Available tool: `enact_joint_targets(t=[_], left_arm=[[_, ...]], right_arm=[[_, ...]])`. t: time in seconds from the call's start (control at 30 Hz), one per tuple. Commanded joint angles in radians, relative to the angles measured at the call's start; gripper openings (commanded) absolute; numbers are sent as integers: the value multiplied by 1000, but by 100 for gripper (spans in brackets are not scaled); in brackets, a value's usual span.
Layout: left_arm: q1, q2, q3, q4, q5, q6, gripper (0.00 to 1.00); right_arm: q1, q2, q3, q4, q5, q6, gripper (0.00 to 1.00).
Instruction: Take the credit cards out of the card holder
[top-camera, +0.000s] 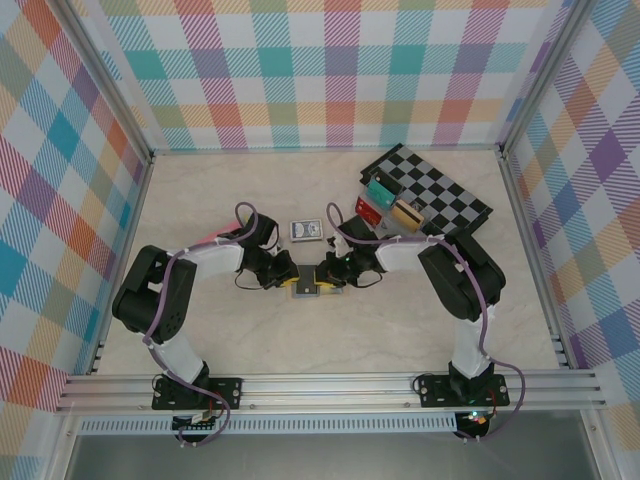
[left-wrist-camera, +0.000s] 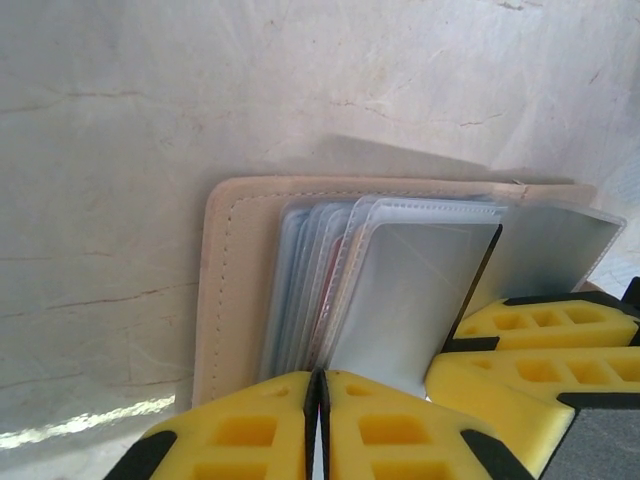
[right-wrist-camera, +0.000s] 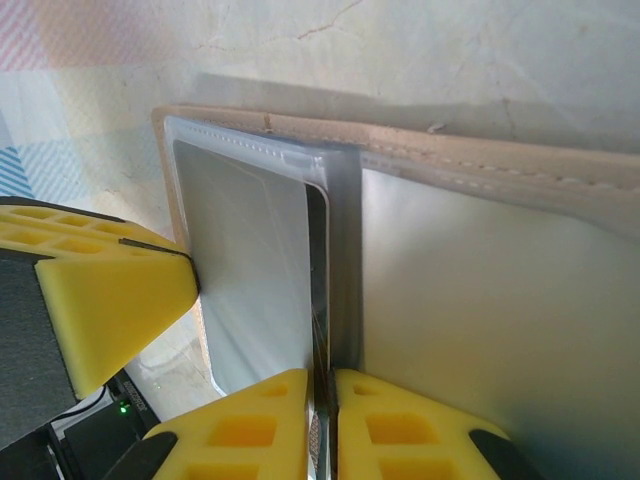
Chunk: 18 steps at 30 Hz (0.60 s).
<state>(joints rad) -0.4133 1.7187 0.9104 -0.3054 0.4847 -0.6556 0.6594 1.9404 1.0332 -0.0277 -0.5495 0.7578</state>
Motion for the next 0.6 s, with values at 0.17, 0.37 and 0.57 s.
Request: enact_joint_targets(t=[0.17,0.37,0.57], left_arm=[[4,61,-2,-74,-45,34,9],[4,66,-1,-84,-57,36,8],[6,63,2,-93,-63,42,8]], right_arm=[[-7,-21,-42,61,-30,9,10],[-11,-24,-52,71,-23,6,6],[-13,-39,-54,35,8,-13,5]])
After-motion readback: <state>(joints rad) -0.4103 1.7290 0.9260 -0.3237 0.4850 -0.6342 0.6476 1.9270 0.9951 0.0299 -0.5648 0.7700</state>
